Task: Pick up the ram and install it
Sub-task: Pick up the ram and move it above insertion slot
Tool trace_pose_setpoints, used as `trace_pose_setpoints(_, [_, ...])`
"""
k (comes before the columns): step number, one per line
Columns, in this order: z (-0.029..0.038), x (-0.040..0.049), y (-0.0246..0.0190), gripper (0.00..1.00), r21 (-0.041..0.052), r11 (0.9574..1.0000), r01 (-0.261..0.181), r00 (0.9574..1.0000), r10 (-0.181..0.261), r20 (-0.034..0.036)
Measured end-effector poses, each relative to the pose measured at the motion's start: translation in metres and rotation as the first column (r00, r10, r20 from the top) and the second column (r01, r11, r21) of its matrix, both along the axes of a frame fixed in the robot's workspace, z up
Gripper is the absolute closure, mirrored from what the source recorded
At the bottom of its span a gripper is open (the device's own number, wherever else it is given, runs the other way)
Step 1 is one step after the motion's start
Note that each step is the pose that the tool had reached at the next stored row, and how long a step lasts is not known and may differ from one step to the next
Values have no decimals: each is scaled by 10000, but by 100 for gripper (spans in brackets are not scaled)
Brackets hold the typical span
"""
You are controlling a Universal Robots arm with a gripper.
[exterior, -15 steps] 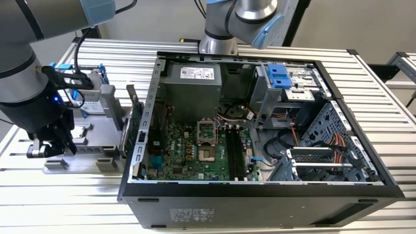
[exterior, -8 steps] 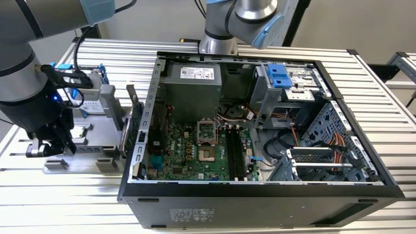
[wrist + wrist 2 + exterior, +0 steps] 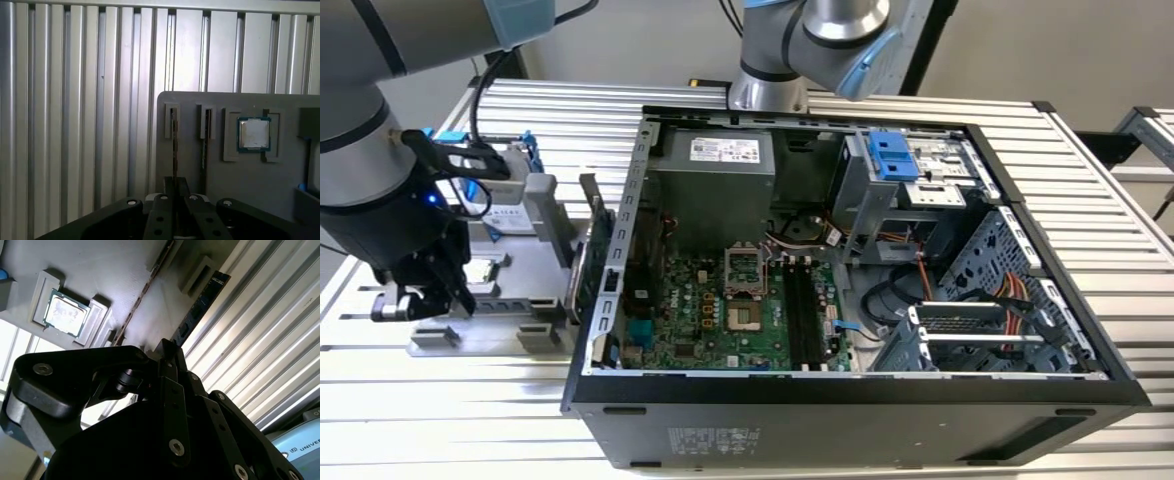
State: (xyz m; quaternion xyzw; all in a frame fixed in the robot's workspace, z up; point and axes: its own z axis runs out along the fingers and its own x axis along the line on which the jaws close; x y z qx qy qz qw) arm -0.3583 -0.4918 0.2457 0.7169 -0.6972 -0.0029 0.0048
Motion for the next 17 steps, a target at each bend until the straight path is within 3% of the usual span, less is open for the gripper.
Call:
trace_pose_setpoints(8, [58, -6, 0, 100, 29, 10000, 2, 10000, -2, 1])
trace_pose_setpoints(17, [194, -5, 0, 100, 36, 10000, 1, 10000, -1, 0])
